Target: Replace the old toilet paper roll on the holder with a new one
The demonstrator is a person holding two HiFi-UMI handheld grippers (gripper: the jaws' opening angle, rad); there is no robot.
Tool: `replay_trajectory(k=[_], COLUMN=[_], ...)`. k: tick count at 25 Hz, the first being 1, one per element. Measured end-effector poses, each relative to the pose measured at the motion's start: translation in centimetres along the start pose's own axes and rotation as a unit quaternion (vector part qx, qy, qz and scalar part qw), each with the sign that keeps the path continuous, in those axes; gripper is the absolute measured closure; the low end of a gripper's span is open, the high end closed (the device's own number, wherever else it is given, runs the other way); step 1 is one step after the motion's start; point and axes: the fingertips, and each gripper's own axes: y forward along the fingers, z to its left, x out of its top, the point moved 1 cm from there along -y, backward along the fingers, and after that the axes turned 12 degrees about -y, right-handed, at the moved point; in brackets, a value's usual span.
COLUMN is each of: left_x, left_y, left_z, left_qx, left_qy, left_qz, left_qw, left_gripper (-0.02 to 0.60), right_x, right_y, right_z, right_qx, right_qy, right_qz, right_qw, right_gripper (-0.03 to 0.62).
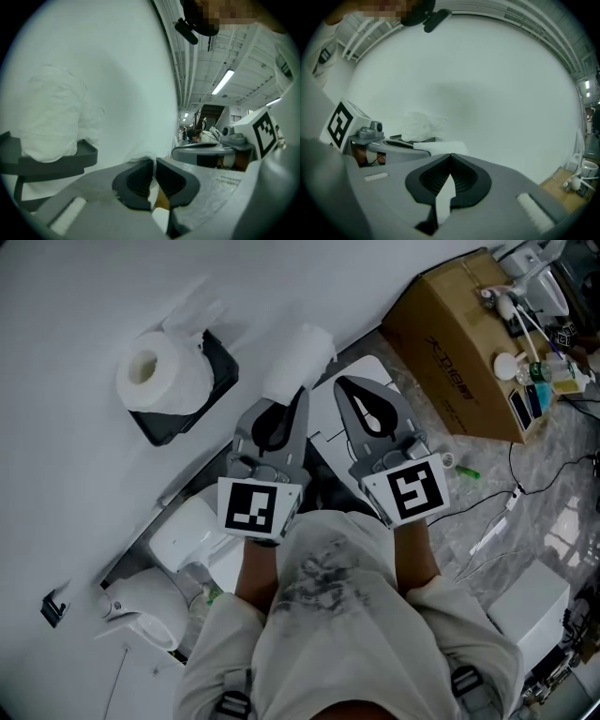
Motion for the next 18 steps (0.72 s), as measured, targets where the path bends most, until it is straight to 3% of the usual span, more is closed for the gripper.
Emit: replay_trajectory(k=[10, 18], left_x=[0.4, 1.8], left_y=[-3.8, -7.0], left_z=[-0.4, -0.9], left_qx=[0.036, 0.076], left_qy=[0.004, -0.012], left_qz=[-0.014, -0.048], left_qw=[0.9992, 0.9959], left_gripper=[0.563, 0.563], right_x=[1.7, 3.0], right_y=[-0.8, -0.5], right_z=[2.0, 4.0], right_qx=[0.047, 0.093], right_qy=[-0.013, -0.023], right_qz=[-0.017, -0.039], right_qw=[0.999, 0.995], right_gripper=[0.594, 0.592])
